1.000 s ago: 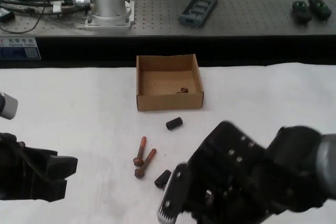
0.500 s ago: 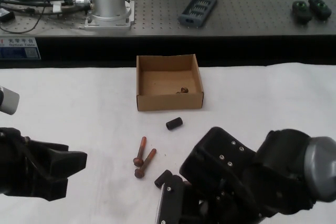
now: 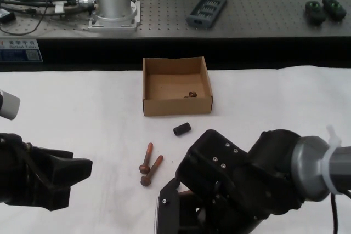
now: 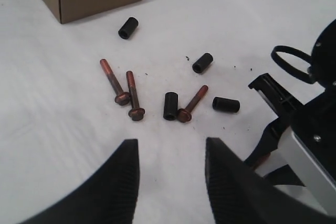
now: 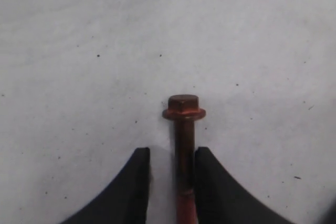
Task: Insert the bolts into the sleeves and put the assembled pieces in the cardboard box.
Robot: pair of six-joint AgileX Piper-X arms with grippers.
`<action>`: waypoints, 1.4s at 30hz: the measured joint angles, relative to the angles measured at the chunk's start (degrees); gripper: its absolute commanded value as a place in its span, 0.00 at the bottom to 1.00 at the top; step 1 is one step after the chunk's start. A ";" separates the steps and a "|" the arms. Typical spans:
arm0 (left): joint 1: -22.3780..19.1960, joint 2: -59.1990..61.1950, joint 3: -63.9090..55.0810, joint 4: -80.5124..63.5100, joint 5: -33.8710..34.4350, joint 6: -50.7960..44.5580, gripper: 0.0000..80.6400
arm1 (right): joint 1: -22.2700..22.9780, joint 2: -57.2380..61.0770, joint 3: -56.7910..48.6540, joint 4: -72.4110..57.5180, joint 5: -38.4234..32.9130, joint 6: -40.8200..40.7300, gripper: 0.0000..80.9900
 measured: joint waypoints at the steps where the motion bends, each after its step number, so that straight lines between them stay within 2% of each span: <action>1: 0.00 0.00 0.00 0.00 0.12 0.00 0.37 | 0.00 0.40 0.03 0.01 0.17 -0.11 0.28; 17: 0.00 0.00 0.00 0.00 0.16 0.00 0.37 | 0.10 3.93 -3.85 2.76 1.24 -4.32 0.27; 19: 0.00 0.00 0.00 0.00 0.16 0.00 0.37 | 0.15 4.21 -4.19 2.98 1.54 -4.28 0.20; 22: 0.00 0.00 0.00 0.00 0.16 0.00 0.37 | 0.13 4.41 -4.53 3.04 2.20 -4.28 0.03; 23: 0.00 0.00 0.00 0.00 0.16 0.00 0.37 | 0.13 4.38 -4.55 3.04 2.37 -4.28 0.02; 24: 0.00 0.00 0.00 0.00 0.16 0.00 0.37 | 0.13 4.38 -4.55 3.04 2.50 -3.85 0.06; 32: 0.00 0.00 0.00 0.00 0.16 0.00 0.37 | -0.08 3.73 -4.48 1.93 3.30 6.51 0.05; 39: -0.19 2.96 0.00 -0.51 -0.24 0.00 0.37 | -3.60 -4.11 -3.53 -5.93 6.07 14.00 0.05; 42: -2.01 7.43 0.00 -2.64 -0.70 0.00 0.37 | -5.54 -9.25 -2.03 -8.95 6.07 17.05 0.05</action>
